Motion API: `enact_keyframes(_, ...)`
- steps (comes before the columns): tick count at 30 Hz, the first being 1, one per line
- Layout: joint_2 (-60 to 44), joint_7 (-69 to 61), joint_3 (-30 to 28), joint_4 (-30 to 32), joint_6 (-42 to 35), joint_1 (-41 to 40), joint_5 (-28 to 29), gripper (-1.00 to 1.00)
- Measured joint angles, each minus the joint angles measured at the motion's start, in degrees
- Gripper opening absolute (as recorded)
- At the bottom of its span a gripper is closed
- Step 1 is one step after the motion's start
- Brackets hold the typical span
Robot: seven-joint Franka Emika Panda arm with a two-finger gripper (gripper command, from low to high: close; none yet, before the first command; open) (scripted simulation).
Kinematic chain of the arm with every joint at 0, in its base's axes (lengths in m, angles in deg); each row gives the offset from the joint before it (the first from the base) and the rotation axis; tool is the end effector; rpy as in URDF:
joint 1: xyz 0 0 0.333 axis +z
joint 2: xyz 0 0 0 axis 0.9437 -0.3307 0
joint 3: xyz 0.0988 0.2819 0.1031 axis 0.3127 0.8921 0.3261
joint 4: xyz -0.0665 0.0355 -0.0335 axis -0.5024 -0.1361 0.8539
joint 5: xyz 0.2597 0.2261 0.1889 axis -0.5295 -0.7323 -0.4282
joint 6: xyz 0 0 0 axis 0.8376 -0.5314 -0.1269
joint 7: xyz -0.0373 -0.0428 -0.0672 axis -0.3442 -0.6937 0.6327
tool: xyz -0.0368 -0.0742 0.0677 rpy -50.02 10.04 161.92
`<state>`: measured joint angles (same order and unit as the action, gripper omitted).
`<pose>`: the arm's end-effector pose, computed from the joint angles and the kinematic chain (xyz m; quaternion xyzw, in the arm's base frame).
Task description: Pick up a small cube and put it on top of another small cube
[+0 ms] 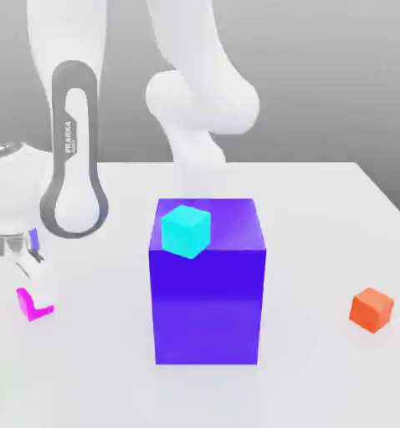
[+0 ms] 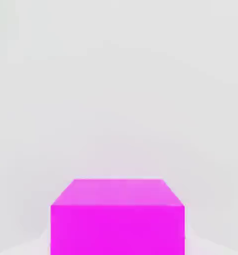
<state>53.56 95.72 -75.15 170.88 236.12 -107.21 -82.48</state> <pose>0.2453 -0.3095 0.1364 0.6807 -0.7326 -0.0001 0.0009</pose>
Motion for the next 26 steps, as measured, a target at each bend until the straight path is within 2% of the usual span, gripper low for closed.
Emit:
enact_keyframes(5, 9.8, 8.6, -7.3, 2.4, -7.2, 4.7, 11.4, -1.0)
enact_keyframes(7, 10.3, 10.6, -7.3, 0.1, -10.0, 5.2, 12.8, -1.0)
enact_keyframes(18, 2.7, 19.2, -3.7, -22.0, -24.6, 10.2, 13.0, -1.0)
enact_keyframes(20, 0.2, 19.7, -3.0, -24.5, -24.6, 10.6, 12.3, -1.0)
enact_keyframes(23, -5.6, 18.3, -1.3, -25.6, -20.0, 9.7, 10.0, -1.0)
enact_keyframes(24, -6.6, 18.1, -1.0, -25.7, -19.1, 9.5, 9.6, 1.0)
enact_keyframes(26, -6.6, 18.1, -1.0, -25.7, -19.1, 9.5, 9.6, 1.0)
